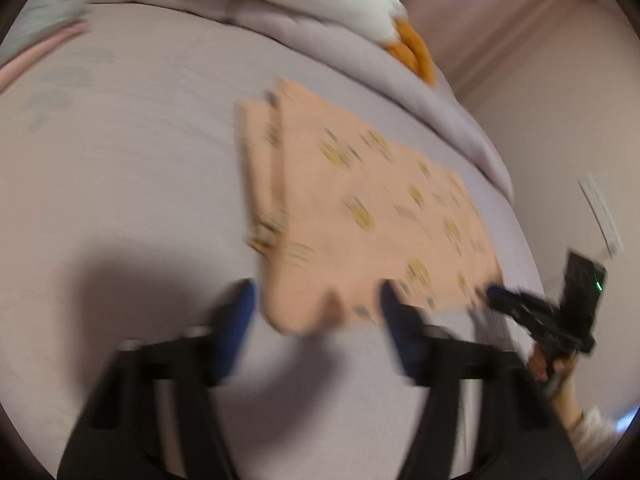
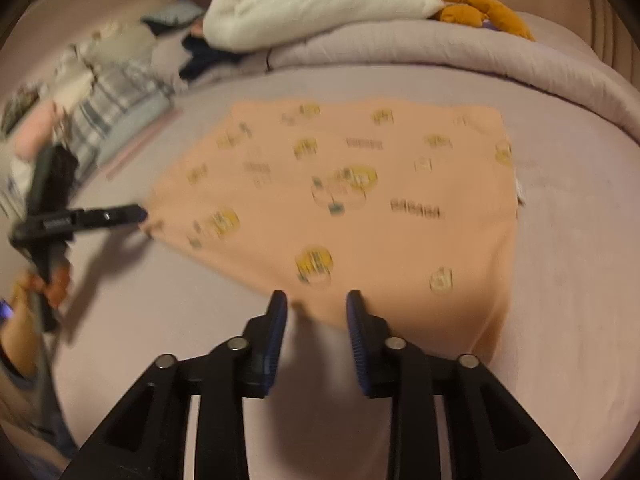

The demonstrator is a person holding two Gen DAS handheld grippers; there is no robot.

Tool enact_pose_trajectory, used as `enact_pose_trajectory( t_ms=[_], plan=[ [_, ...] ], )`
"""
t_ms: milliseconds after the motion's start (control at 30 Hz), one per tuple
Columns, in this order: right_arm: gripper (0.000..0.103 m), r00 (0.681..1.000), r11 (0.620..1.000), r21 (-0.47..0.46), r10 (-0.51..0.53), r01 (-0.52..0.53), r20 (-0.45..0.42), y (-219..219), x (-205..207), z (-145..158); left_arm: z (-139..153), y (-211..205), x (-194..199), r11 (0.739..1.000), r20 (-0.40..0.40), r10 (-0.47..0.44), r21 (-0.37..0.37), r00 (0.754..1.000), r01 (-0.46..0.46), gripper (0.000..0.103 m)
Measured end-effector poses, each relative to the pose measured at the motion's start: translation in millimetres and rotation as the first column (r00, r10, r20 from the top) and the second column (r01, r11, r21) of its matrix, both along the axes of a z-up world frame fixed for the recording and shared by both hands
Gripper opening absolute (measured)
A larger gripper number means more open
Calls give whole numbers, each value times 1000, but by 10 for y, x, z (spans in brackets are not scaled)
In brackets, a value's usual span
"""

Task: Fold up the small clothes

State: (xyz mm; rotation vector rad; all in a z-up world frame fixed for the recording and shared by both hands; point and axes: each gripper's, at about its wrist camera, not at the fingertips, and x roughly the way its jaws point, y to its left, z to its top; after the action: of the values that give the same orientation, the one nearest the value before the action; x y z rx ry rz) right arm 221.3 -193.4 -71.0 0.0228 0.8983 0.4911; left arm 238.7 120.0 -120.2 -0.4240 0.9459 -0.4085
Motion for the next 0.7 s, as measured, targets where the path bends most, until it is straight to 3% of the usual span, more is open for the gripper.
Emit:
enact_pose_trajectory(
  t_ms=[133,367,433,500,567,700],
  plan=[
    [32,999,993,108,-36,38,-19,126,299,106,-106,130,244,989,-56,53,-138,997,-61,71],
    [32,991,985,131,-101,112,-88,556,950,111,-147,-1,652,966,-98,54,-248,994,-77,71],
    [32,989,985,113,-120,130,-85,685,1113,112,-130,-58,728,967,-105,43,-244,994,-68,70],
    [32,986,984,86,-149,155,-74,758,1219,100,-100,-101,781,977,-105,33,-205,994,-54,60],
    [27,982,982,72,-171,177,-74,783,1338,77,-112,-169,817,991,-121,27,-127,992,-42,28],
    [14,972,980,-13,-199,199,-124,848,1535,-108,-142,-171,862,995,-133,25,-90,991,-37,21]
  ],
)
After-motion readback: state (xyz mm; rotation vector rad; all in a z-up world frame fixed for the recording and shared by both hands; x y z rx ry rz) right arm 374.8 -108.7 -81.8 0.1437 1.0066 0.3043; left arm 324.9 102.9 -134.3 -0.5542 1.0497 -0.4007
